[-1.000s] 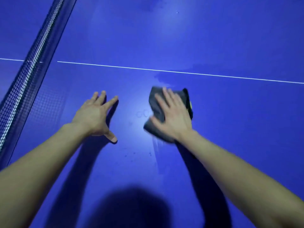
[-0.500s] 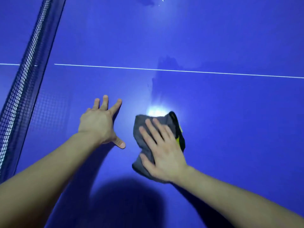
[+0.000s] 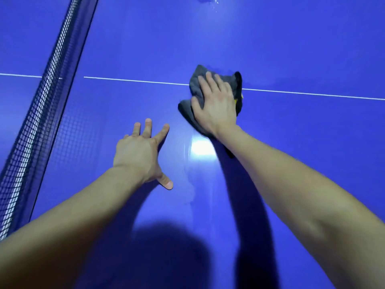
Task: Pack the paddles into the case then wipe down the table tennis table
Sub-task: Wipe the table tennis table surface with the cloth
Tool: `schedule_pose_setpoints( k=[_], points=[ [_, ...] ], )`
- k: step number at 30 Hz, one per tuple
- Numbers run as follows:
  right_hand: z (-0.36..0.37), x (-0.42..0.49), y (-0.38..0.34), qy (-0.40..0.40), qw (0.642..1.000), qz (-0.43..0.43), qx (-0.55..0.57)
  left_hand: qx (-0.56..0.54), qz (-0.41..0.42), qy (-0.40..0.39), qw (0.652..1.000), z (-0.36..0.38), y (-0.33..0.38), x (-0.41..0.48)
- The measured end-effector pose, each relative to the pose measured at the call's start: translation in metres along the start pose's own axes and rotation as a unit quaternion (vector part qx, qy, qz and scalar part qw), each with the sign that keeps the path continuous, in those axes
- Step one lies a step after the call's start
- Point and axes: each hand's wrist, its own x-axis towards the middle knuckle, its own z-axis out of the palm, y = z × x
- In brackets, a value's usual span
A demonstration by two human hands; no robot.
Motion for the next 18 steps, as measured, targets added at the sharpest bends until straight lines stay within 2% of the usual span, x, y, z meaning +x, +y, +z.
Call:
schedule_pose_setpoints(
  k=[2, 5, 7, 10, 14, 16, 18],
  points=[
    [-0.017, -0.070, -0.008, 0.003, 0.999, -0.025, 0.035, -0.001, 0.000, -0.001, 1.000, -0.001, 0.000, -0.001],
    [-0.050, -0.184, -0.018, -0.056, 0.991, -0.107, 0.059, -0.005, 0.002, -0.007, 1.000, -0.003, 0.000, -0.003],
    [-0.060, -0.205, -0.006, -0.085, 0.982, -0.161, 0.051, -0.007, -0.002, -0.008, 1.000, -0.003, 0.001, -0.003],
    [-0.041, -0.128, 0.021, -0.073, 0.979, -0.190, 0.024, -0.013, -0.006, -0.015, 1.000, -0.003, 0.000, -0.001],
    [-0.004, 0.007, 0.018, -0.030, 0.998, -0.057, -0.009, -0.012, -0.011, -0.014, 1.000, 0.000, 0.002, 0.002],
    [0.008, 0.034, 0.007, -0.029, 0.999, -0.026, -0.013, -0.011, -0.015, -0.011, 1.000, 0.002, 0.001, 0.002],
    [0.005, 0.025, 0.001, -0.018, 0.999, -0.031, -0.006, -0.010, -0.014, -0.010, 1.000, 0.002, 0.002, 0.001]
  ],
)
